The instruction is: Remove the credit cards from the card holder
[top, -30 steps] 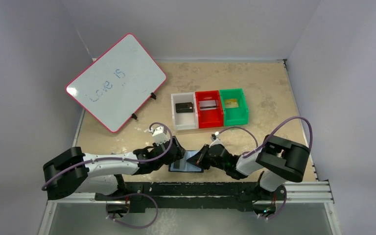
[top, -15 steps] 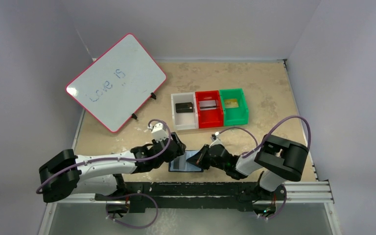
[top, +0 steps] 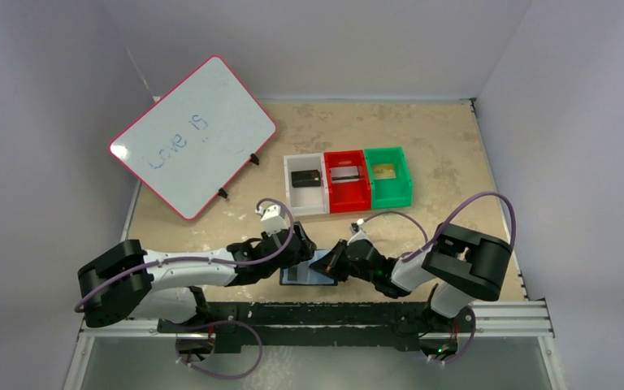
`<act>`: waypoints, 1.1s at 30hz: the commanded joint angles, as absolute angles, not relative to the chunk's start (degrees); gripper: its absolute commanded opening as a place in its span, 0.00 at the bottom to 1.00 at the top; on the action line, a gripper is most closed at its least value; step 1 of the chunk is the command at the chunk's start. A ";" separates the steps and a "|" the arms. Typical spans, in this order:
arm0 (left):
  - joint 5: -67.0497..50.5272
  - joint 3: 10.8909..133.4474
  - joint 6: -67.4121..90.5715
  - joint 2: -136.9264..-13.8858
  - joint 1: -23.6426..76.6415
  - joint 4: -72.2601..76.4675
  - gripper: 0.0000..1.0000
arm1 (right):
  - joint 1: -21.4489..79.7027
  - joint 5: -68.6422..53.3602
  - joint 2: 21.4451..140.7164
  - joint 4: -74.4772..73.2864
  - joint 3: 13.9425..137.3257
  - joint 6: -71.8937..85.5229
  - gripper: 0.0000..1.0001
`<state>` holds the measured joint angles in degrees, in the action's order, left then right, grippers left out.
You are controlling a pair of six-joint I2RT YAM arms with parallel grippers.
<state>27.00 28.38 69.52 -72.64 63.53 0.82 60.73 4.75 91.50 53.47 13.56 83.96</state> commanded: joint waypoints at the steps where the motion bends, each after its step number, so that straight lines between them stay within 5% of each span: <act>1: 26.41 27.86 69.97 -73.03 63.81 4.97 0.63 | 60.56 5.62 91.78 52.48 12.66 84.02 0.00; 26: 19.12 18.77 74.32 -73.71 63.81 17.75 0.62 | 60.47 6.01 91.67 57.57 10.59 84.97 0.01; 33: 17.37 17.53 75.56 -73.09 63.81 20.10 0.59 | 60.47 6.06 90.04 57.76 10.46 83.34 0.15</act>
<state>20.01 18.85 74.35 -73.28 63.51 19.70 60.69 4.82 91.46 57.25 11.09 84.75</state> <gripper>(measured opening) 0.602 0.101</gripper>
